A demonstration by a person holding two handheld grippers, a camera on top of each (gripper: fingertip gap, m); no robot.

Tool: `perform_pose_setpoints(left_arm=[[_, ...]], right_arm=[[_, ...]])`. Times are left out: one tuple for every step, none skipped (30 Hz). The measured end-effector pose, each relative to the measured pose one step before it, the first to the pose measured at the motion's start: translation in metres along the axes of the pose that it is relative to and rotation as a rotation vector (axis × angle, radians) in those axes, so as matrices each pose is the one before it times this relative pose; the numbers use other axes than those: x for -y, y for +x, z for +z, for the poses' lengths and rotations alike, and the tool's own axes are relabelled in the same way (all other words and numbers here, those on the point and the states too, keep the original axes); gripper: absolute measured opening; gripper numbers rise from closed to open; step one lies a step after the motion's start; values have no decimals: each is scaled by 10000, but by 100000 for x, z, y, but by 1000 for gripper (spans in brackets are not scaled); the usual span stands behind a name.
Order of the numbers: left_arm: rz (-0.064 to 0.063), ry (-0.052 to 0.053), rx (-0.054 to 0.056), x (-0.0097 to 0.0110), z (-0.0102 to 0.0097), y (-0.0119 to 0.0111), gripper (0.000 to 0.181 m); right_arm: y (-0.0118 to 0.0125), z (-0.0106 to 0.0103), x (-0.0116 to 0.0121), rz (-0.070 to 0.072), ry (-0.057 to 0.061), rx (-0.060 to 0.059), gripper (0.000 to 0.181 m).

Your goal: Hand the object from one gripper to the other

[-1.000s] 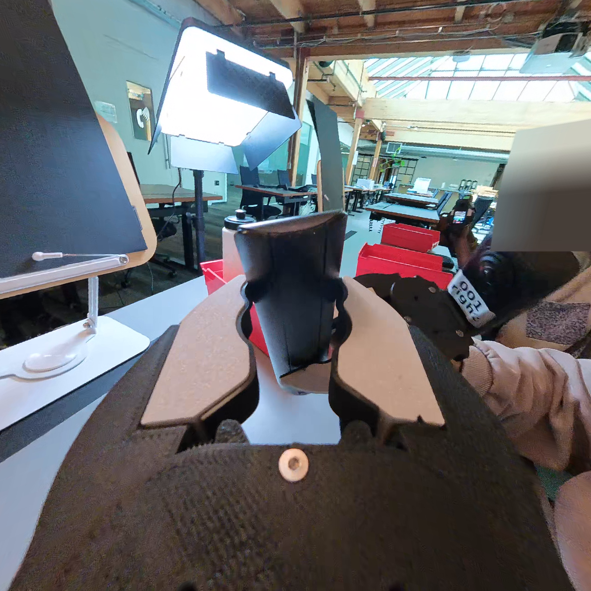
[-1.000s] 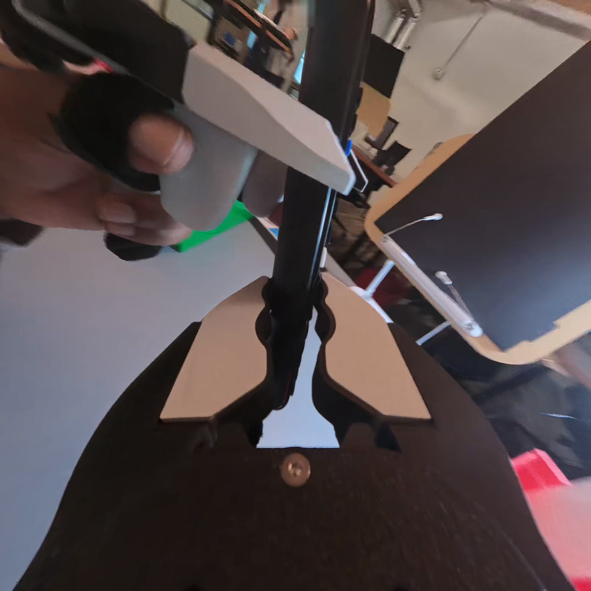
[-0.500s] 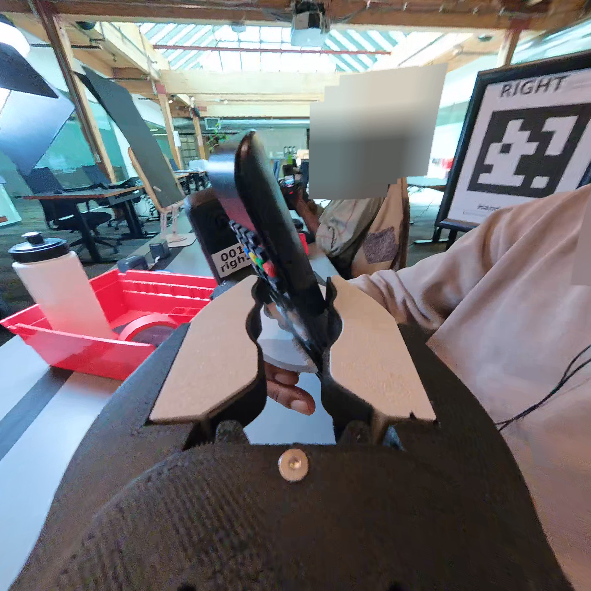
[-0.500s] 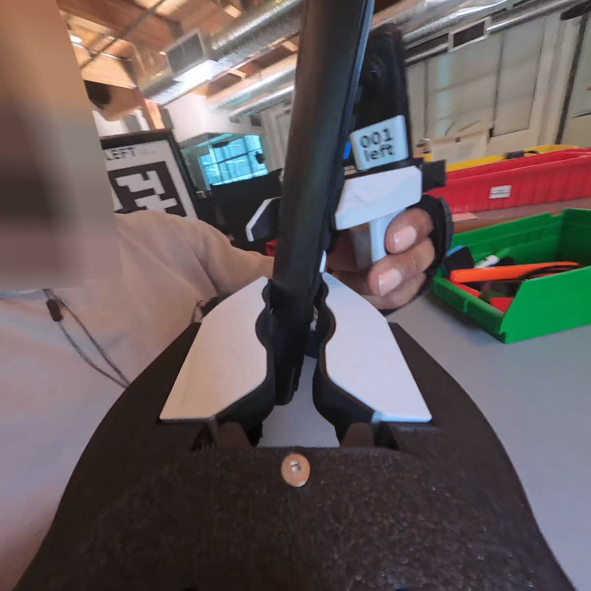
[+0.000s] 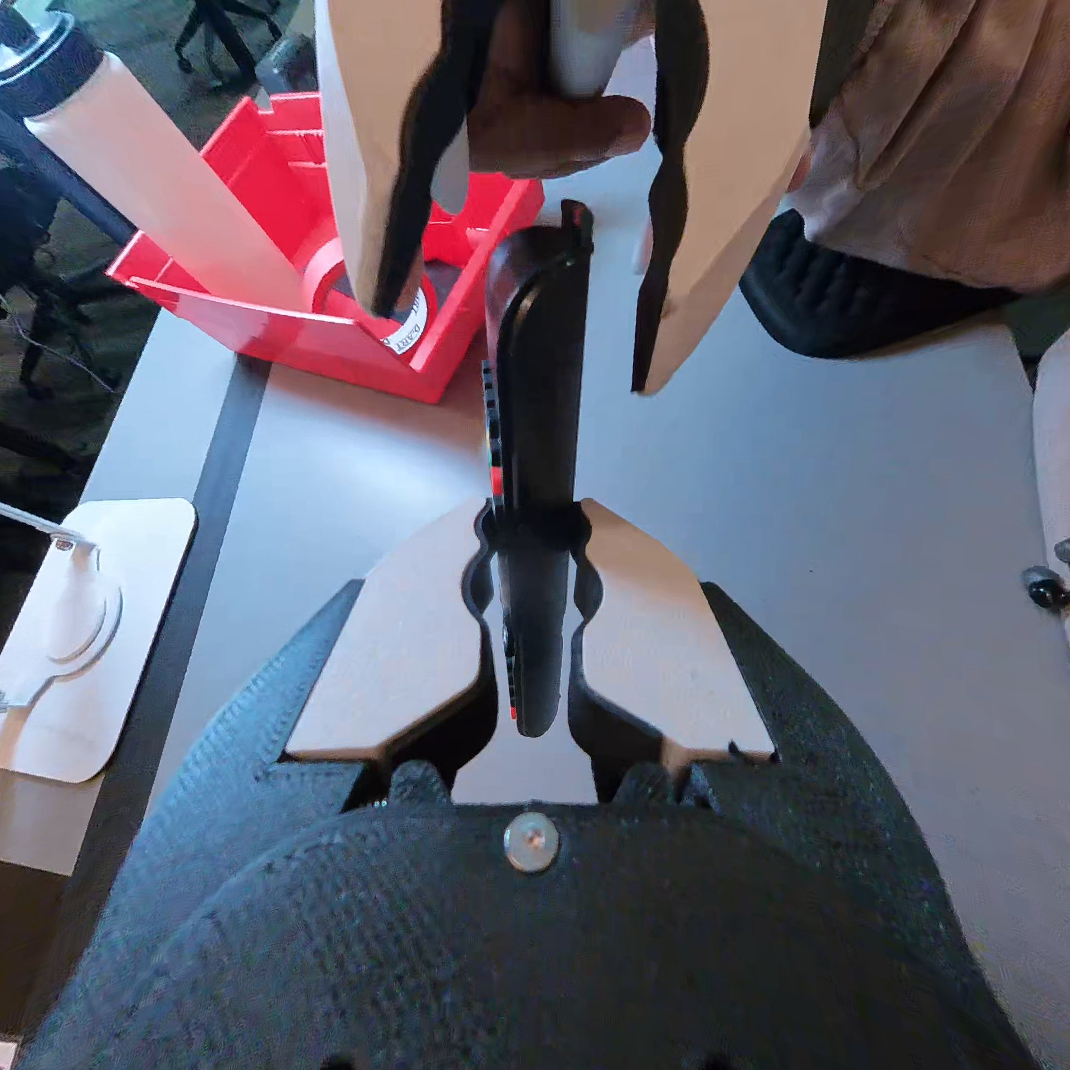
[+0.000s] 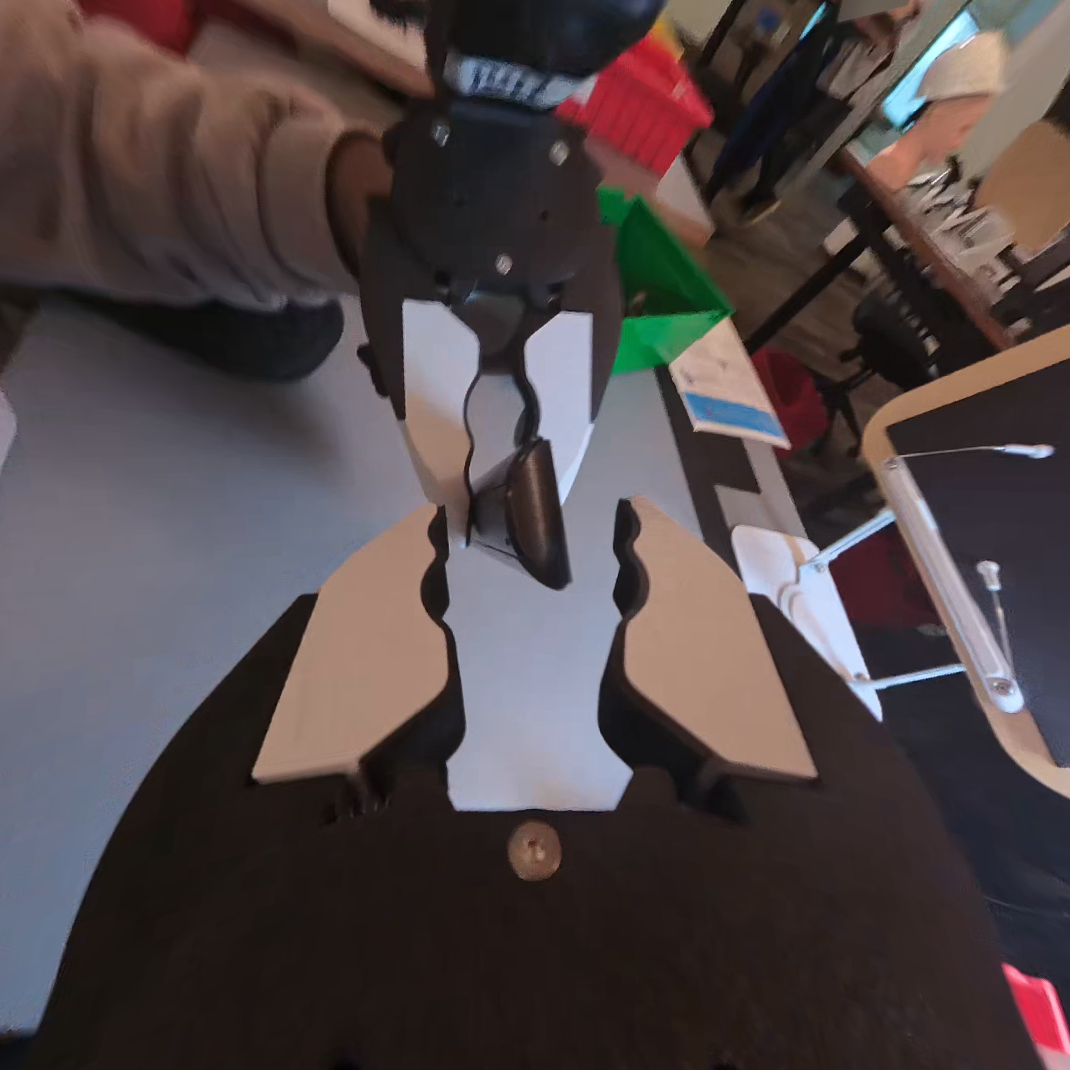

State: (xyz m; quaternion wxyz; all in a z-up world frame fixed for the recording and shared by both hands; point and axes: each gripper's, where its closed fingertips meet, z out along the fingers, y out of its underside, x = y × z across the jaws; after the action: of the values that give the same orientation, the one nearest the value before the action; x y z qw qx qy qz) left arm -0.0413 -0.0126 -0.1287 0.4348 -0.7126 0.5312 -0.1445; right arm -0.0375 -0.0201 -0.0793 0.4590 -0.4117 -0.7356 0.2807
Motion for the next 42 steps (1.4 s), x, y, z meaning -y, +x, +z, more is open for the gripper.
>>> perform_pose_setpoints(left_arm=[[105,-93,-106,-15,270,360,24],[42,-90,-95,-43,144,260,24],[54,-123,-14,-145,77,63,24],[79,-180,7,-297,16,-19,24],[61,-88,-24,-234,-80,-6,24],[-11,-45,-54,-152,-108,2,24],[10,-36,-49,-119,-104,-30,24],[47,-14,-50,-73,-100,-15,24],[38,87,-66,86,-152,45,24],[-42,243,-92,320,-277,51,25],[-89,416,-81,600,-435,28,25],[-96,527,-43,791,-584,-46,25],[-94,521,-32,772,-655,-56,26],[-85,466,-66,608,-640,-27,32],[-53,345,-111,379,-439,10,38],[-32,262,-137,133,-279,1,42],[-43,245,-168,-32,-103,-3,46],[-103,253,-199,-35,36,32,50],[-115,273,-183,68,92,28,52],[-14,381,-9,373,70,-93,50],[87,580,266,776,-4,-363,47],[45,792,344,1103,-97,-403,42],[-140,847,220,1131,-126,-233,38],[-275,663,75,833,-53,-125,31],[-282,354,-24,400,-41,-46,30],[-327,76,-30,42,-6,-115,28],[-381,8,6,-42,-42,-236,28],[-420,57,-4,-31,-47,-287,28],[-466,74,-28,-81,-1,-268,28],[-479,163,-43,-44,29,-244,28],[-488,232,-54,1,35,-246,27],[-537,271,-91,69,57,-233,27],[-540,284,-154,128,-2,-172,27],[-464,248,-91,121,-84,-255,27],[-379,122,38,25,-112,-397,27],[-252,-55,57,-151,-114,-390,27],[-122,-179,67,-308,-57,-341,27],[-74,-221,86,-360,25,-267,27],[-45,-163,27,-296,104,-125,27],[-38,-68,-14,-172,133,19,27],[-64,-31,17,-88,139,23,27],[-99,-8,97,-110,58,-91,28]], right_arm=[[-621,505,-771,-319,-610,164,51],[-137,498,-499,-344,-399,-112,38],[-212,417,-219,-214,-177,10,33],[-214,277,-2,33,-1,121,30],[-77,214,14,119,56,91,29],[-91,162,73,86,156,103,28],[-116,140,69,54,176,115,26],[-101,84,115,63,193,118,25],[-54,-46,217,81,266,122,24],[23,-200,492,199,460,140,24],[117,-346,712,308,612,130,23],[194,-463,747,337,610,105,23],[266,-533,733,314,588,52,23],[257,-573,740,304,592,38,23],[238,-527,712,291,539,29,23],[245,-446,704,263,520,4,23],[262,-384,746,243,537,-29,23],[307,-365,837,274,607,-54,23],[326,-349,896,331,639,-48,23],[336,-360,843,323,596,-57,23],[296,-296,571,300,398,-48,23],[188,-178,338,234,274,-7,23],[69,-63,228,202,241,44,23],[92,68,138,234,200,11,23],[264,80,204,265,231,-88,23],[406,110,20,259,75,-184,23],[466,70,-59,144,-32,-268,24],[539,65,-183,17,-153,-371,26],[555,67,-164,-83,-180,-445,28],[543,12,-20,-185,-122,-481,31],[549,-68,170,-290,-42,-533,33],[652,-191,355,-385,25,-621,37],[567,-315,473,-486,45,-547,40],[504,-349,446,-504,-23,-496,43],[482,-338,302,-635,-152,-476,47],[435,-276,123,-793,-234,-467,51],[257,-215,44,-759,-231,-349,54],[-46,-89,-54,-606,-219,-142,55],[-234,79,-271,-445,-289,-23,56],[-318,281,-619,-365,-419,4,57],[-652,450,-955,-322,-566,204,56],[-572,551,-848,-234,-458,98,64]])
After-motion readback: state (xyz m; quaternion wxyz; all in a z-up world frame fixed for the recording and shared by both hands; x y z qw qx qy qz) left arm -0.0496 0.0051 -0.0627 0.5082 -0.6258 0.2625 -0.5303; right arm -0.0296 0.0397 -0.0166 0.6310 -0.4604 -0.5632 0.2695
